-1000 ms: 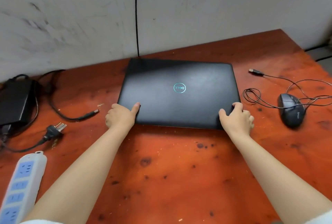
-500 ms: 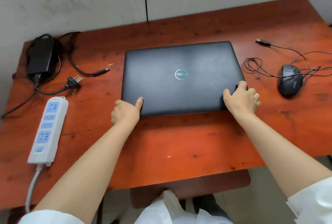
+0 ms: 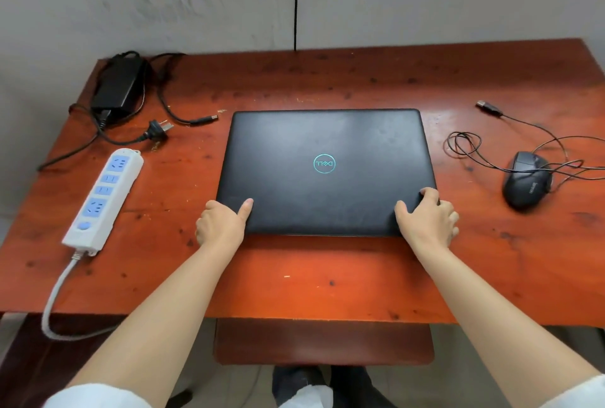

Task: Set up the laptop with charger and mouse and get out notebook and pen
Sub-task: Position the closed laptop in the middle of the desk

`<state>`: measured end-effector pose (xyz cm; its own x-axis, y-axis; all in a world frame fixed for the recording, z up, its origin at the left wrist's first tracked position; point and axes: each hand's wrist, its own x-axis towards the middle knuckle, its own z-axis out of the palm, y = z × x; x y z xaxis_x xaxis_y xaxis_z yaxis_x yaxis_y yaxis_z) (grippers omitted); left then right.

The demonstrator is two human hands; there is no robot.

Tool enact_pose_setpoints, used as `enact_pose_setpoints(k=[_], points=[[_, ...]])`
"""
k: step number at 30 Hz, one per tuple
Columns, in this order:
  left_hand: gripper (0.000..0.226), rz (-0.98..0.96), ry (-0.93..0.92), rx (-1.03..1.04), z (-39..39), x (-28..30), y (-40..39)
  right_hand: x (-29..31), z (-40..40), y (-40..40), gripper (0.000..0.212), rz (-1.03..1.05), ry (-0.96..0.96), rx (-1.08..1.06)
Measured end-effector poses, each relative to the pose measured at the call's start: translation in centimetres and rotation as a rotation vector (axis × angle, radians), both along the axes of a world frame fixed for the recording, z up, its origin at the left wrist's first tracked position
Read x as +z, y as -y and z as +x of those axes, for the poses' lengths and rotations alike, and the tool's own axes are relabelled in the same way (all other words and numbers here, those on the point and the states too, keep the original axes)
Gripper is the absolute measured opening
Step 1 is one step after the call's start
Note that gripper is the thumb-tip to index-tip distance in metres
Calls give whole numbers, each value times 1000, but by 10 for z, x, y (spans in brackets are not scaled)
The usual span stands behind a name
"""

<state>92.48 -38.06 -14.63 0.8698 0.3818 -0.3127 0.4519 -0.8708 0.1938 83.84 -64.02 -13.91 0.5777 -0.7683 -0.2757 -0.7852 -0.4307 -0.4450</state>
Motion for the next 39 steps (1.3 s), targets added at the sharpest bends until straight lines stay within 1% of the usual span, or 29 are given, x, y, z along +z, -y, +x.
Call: enact_pose_setpoints(k=[3,9,12,14,17,20,22,25,27,29,31,32,34,36,39], points=[[71,23,18,-35,8,-1,-2,-4,-1,-5,48,5,9,8],[70,64,-9,-62,12,-5,-4,-5,1,-5,49,1,-1,-8],[69,101,-15,-100,14,-6,-6,-9,2,-9,49,-52,-18,2],[69,155,-41,-142,14,-7,-6,-13,1,-13,49,-119,-24,20],[69,291,-71,-237,14,-5,-7,-19,-4,-19,50,-215,-9,50],[68,400,-101,-332,16,-2,-9,-22,-7,-21,49,-266,-4,70],[68,394,-121,-353,15,-2,-10,-21,-7,-22,49,-264,-12,71],[67,346,-126,-381,16,1,-13,-17,-6,-25,49,-265,-74,92],[63,333,-129,-450,18,6,-21,-11,-2,-30,49,-287,-91,175],[56,358,-110,-546,17,14,-32,-3,7,-40,49,-305,-55,302],[46,345,-67,-582,12,23,-42,8,18,-59,46,-309,-7,440],[43,307,-46,-579,10,27,-48,13,26,-70,42,-300,22,506],[49,236,-5,-565,3,35,-62,23,42,-95,33,-254,109,643],[51,214,41,-530,-5,44,-81,31,56,-122,27,-223,165,804],[36,203,75,-440,-20,58,-114,41,73,-165,28,-219,176,1043]])
